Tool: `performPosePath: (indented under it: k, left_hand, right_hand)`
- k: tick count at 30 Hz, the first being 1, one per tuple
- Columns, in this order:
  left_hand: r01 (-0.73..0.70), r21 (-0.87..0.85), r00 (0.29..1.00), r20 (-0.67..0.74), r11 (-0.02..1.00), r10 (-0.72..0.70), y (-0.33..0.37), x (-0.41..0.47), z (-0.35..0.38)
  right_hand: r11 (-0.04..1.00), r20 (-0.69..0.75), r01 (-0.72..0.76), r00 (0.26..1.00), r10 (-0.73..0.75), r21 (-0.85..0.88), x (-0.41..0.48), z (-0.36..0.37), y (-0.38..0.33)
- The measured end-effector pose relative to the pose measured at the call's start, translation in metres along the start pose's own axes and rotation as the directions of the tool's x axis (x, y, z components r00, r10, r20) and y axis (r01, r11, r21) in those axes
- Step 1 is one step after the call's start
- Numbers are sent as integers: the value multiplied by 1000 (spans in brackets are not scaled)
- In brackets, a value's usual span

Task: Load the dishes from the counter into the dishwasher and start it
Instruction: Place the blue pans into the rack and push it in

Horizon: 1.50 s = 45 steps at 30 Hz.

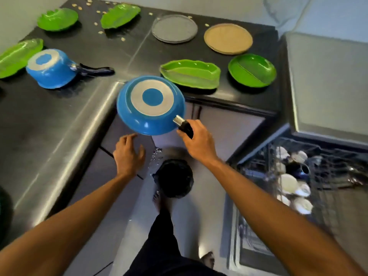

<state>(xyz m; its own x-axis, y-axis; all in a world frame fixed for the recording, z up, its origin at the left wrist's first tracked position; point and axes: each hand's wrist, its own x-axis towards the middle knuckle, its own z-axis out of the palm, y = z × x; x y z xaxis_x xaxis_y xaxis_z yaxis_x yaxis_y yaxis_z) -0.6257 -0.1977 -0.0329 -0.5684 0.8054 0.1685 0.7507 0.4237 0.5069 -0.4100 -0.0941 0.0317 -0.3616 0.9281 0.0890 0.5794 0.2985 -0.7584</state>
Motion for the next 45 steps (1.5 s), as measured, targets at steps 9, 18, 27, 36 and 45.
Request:
performPosePath:
  k: [9,18,27,36,45]
  left_hand:
    - [-93,-61,824,556,994,111,114,-207,82]
    - [-249,-157,564,779,956,275,219,-274,155]
    - [-237,-217,511,802,947,311,320,-255,228]
    - [47,-63,577,817,997,24,390,-248,275]
    - [347,-29,742,620,937,-256,428,-284,332]
  right_hand:
    - [974,-3,-178,984,179,-142,-189,-121,138]
    - [884,-192,-467,869,455,-16,-270,-195,258]
    - [697,-369,-711,626,687,93,-305,-272,361]
    - [632,-409,-770,550,728,90,-313,-334,450]
    - [681,-346,-728,621,703,77,-307,-383,558]
